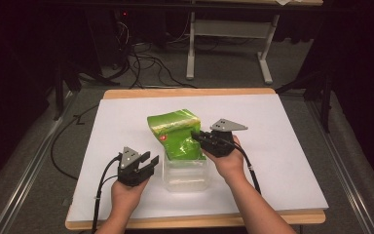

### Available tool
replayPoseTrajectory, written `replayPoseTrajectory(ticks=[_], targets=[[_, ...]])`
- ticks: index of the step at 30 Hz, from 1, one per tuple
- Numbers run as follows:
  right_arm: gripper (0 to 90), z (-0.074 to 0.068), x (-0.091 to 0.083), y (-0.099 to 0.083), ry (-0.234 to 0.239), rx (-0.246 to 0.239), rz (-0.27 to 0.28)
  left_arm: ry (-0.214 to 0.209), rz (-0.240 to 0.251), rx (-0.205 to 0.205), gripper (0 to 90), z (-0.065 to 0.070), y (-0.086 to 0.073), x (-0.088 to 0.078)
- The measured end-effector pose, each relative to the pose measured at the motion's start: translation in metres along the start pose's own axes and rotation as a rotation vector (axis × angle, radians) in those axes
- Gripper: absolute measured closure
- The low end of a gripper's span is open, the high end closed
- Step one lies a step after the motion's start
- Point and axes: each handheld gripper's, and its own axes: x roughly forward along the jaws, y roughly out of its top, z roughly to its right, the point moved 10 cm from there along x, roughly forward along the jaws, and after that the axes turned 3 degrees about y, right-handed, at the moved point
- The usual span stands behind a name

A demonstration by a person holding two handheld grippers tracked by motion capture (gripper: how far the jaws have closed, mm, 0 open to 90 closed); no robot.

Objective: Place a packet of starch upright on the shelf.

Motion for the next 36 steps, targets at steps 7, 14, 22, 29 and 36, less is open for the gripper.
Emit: replayPoseTrajectory(ticks=[7,14,22,29,36], targets=[[83.7,0.006,-0.007,-0.016,0.002,0.022,0.006,0.002,-0.002,0.008,59.3,0.000,0.000,0.000],[83.9,0.003,-0.010,-0.024,0.002,0.021,0.011,0.004,0.000,0.008,59.4,0.000,0.000,0.000],[82.6,0.003,-0.009,-0.025,-0.003,0.014,0.002,0.007,0.000,0.009,59.4,-0.001,0.000,0.000],[57.5,0.010,-0.020,-0.024,-0.038,0.015,0.002,0.000,-0.015,0.012,58.0,-0.006,0.001,-0.002],[46.5,0.039,-0.076,-0.038,-0.162,-0.036,-0.021,0.036,-0.045,0.022,54.8,-0.027,-0.001,-0.008]])
